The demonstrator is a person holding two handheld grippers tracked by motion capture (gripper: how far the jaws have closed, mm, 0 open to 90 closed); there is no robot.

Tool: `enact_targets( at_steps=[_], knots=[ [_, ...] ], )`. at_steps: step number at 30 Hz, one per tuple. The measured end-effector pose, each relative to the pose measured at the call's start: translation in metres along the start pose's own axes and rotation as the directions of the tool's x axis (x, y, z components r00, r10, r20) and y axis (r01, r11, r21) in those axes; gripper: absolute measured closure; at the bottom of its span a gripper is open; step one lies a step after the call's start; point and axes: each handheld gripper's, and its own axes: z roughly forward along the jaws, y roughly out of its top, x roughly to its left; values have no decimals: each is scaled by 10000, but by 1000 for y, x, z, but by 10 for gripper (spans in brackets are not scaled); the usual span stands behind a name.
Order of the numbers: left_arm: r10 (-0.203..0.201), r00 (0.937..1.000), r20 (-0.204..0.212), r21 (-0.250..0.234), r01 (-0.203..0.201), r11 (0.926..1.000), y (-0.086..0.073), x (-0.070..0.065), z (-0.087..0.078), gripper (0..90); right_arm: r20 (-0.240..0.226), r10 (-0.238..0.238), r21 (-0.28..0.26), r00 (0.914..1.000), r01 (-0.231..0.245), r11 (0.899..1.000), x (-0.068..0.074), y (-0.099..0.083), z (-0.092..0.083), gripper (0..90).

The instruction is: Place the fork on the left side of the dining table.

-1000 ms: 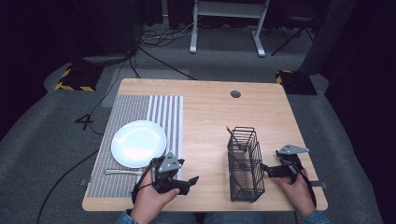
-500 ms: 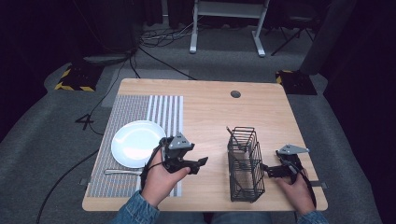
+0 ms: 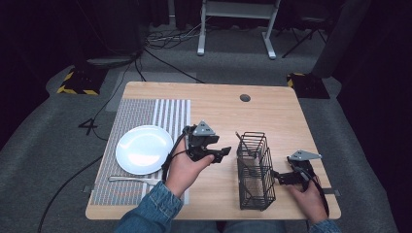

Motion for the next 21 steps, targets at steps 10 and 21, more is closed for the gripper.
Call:
enact_targets(
  at_steps=[10,21],
  knots=[
    [-15,9999,-124,-505,9,9987,12,-2,23,463,-6,-3,-6,10000,3,10000,0,0,0,41],
    [-140,9986,-515,-484,115,9988,21,-1,38,536,5,-43,-12,10000,43,10000,0,0,0,46]
  ],
)
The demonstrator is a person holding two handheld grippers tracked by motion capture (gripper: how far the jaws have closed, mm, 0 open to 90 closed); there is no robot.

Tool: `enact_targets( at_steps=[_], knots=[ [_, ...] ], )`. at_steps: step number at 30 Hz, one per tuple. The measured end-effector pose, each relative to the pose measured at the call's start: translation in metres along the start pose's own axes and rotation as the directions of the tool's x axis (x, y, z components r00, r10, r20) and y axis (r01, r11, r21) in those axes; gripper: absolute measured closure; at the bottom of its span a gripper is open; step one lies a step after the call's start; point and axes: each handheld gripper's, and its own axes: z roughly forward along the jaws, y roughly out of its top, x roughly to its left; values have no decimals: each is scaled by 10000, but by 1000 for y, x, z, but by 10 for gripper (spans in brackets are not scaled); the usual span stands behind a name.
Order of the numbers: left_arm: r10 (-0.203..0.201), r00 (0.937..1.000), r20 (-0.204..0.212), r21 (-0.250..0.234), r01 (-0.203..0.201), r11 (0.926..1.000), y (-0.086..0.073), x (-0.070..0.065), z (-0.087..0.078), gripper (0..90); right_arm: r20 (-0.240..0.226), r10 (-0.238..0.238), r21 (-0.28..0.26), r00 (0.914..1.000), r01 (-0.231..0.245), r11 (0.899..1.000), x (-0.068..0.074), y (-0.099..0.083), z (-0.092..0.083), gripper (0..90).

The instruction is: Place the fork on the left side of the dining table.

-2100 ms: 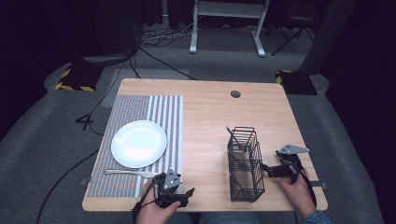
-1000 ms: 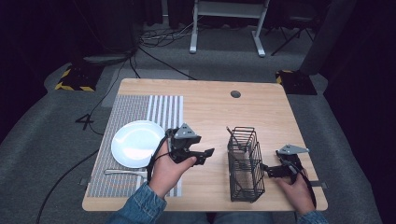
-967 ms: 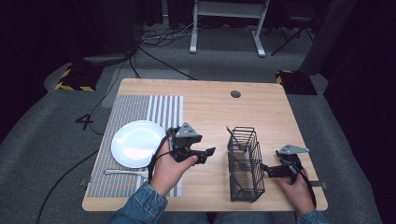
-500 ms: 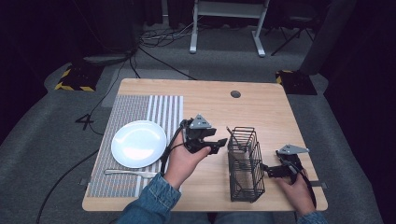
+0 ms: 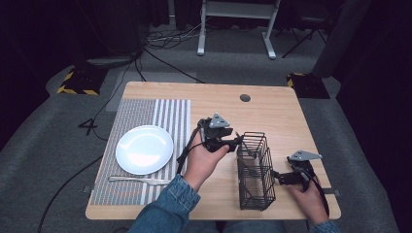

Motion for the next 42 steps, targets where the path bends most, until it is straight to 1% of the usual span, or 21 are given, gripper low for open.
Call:
enact_targets(
  at_steps=[2,3,5,7,9,11,13,18,19,21,22,24,27,29,30,31,32,33,35,40,42],
  knots=[
    [-34,10000,-78,18,34,10000,0,0,1,584,-6,-9,-7,10000,9,10000,0,0,0,48],
    [-76,9999,-72,7,76,10000,1,0,1,633,-16,8,-17,10000,-8,10000,0,0,0,50],
    [-148,9999,1,-38,148,9999,1,0,2,648,-16,3,-19,10000,-3,10000,0,0,0,51],
    [-137,9999,28,35,137,9999,2,-2,3,699,-35,2,-35,10000,-2,10000,0,0,0,54],
    [-129,9999,37,85,129,9999,3,-4,4,716,-35,0,-37,10000,-1,10000,0,0,-1,54],
    [-85,9999,63,119,84,9999,4,-5,5,764,-37,1,-45,10000,-1,10000,0,-1,-1,56],
    [-144,9999,16,143,144,9998,4,-6,6,771,-36,1,-48,10000,-1,10000,0,-1,-1,57],
    [-225,9995,223,207,221,9995,6,-6,5,805,-42,-2,-57,10000,2,10000,0,-1,-1,60],
    [-316,9990,307,186,310,9993,7,-7,5,820,-44,-1,-58,10000,1,10000,0,-1,-1,60],
    [-272,9990,367,169,266,9995,8,-8,4,835,-43,-2,-58,10000,2,10000,0,-1,-1,61],
    [-117,9994,326,173,112,9998,10,-9,3,848,-44,-6,-60,10000,6,10000,0,-1,-1,61],
    [-113,9994,338,142,109,9998,11,-11,2,855,-44,-4,-63,10000,4,10000,0,-1,-1,61],
    [85,9995,318,55,-87,9999,17,-14,-3,856,-44,-4,-62,10000,3,10000,0,-1,-1,61],
    [52,9995,325,37,-53,10000,19,-14,-4,857,-43,-3,-60,10000,2,10000,0,-1,-1,61],
    [189,9993,316,-12,-189,9998,24,-16,-8,856,-46,-3,-60,10000,3,10000,0,-1,-1,61],
    [189,9993,316,-12,-189,9998,24,-16,-8,857,-46,-3,-60,10000,3,10000,0,-1,-1,61],
    [293,9992,288,5,-294,9996,30,-17,-13,857,-44,-2,-62,10000,2,10000,0,-1,-1,61],
    [293,9992,288,5,-294,9996,30,-17,-13,857,-44,-2,-62,10000,2,10000,0,-1,-1,61],
    [386,9989,256,57,-388,9992,36,-19,-17,857,-45,-3,-63,10000,2,10000,0,-1,-1,61],
    [434,9987,268,49,-435,9990,43,-19,-23,857,-47,-3,-61,10000,3,10000,0,-1,-1,61],
    [365,9986,374,-32,-364,9993,49,-19,-30,857,-45,-2,-60,10000,2,10000,0,-1,-1,61]
  ],
)
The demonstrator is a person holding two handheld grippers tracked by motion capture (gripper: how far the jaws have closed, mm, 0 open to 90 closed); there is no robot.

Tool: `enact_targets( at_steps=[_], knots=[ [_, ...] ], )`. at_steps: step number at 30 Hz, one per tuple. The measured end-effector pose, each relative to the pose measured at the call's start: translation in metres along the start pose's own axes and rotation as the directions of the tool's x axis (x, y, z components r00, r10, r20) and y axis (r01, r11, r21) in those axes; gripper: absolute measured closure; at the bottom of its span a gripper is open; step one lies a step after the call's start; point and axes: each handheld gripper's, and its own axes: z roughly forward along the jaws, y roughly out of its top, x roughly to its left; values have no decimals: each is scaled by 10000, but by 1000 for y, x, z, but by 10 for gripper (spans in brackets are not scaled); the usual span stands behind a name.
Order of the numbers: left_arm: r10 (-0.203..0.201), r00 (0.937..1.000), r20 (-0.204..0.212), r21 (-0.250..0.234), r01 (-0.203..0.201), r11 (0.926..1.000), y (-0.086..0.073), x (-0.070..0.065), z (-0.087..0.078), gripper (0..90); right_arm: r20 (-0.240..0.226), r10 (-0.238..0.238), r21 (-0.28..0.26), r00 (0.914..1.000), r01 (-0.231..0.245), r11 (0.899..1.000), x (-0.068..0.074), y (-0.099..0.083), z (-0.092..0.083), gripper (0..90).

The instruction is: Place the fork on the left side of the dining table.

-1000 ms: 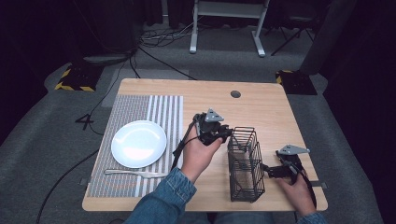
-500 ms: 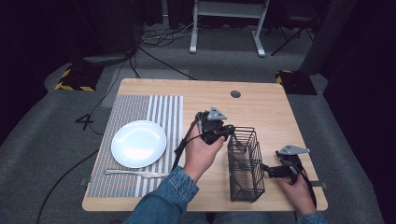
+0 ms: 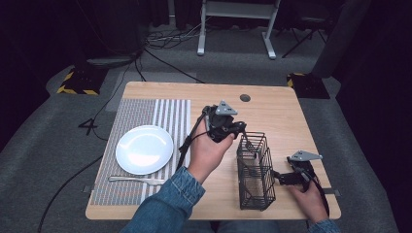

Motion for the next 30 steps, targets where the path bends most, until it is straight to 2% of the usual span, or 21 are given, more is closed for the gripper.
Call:
enact_targets(
  at_steps=[3,10,16,19,21,27,30],
  knots=[
    [-23,9998,175,-33,23,10000,6,0,-6,857,0,1,0,10000,-1,10000,0,0,0,61],
    [148,9997,189,-277,-142,9995,18,0,-24,857,2,-9,-7,10000,9,10000,0,0,0,61],
    [211,9998,-18,-491,-212,9986,25,6,-43,857,-1,3,-1,10000,-3,10000,0,0,0,62],
    [80,9999,-74,-752,-85,9971,29,12,-57,857,-4,8,-4,10000,-8,10000,0,0,0,62],
    [69,9999,-82,-776,-75,9970,30,13,-60,857,-1,7,-2,10000,-7,10000,0,0,0,62],
    [-13,9989,-462,-988,-33,9951,33,24,-76,857,8,20,-2,10000,-20,10000,0,0,0,63],
    [-152,9971,-747,-1097,69,9939,31,33,-83,857,12,20,-3,10000,-20,10000,0,0,0,63]
  ],
)
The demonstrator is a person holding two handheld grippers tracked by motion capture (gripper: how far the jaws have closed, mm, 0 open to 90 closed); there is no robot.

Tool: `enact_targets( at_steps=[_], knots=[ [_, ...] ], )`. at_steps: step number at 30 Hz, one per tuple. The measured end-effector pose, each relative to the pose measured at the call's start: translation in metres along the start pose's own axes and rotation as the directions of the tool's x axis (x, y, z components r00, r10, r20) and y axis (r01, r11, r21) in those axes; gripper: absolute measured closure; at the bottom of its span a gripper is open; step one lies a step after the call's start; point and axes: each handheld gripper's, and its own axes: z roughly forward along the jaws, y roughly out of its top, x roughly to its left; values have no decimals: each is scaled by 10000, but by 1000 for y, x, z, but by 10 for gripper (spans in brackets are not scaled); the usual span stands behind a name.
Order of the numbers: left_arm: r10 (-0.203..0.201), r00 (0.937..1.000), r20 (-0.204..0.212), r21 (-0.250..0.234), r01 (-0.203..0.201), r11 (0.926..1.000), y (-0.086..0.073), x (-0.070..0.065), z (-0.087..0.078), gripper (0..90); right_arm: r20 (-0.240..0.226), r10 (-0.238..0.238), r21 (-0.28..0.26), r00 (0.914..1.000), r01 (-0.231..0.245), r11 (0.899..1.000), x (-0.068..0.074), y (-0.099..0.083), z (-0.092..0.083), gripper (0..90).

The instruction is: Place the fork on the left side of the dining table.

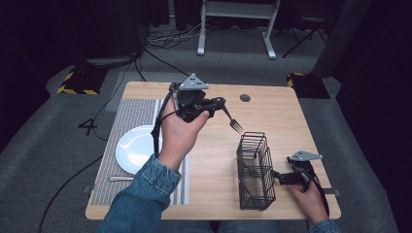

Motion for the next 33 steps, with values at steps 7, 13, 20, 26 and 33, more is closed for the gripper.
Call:
enact_targets(
  at_steps=[7,13,20,26,33],
  knots=[
    [-566,9927,-1065,-227,545,9983,-8,41,-17,856,21,20,5,10000,-20,10000,0,0,0,64],
    [-947,9815,-1667,-373,897,9953,-12,69,-23,856,43,59,-3,10000,-59,10000,0,0,0,64],
    [-1349,9624,-2358,-410,1289,9908,-19,104,-31,856,44,80,-23,10000,-80,10000,0,0,0,64],
    [-1924,9423,-2741,-364,1898,9812,-31,132,-34,856,65,89,-16,9999,-89,10000,0,0,0,64],
    [-2404,9174,-3172,-294,2438,9694,-46,160,-35,856,102,98,-19,9999,-98,10000,0,0,0,64]
  ],
)
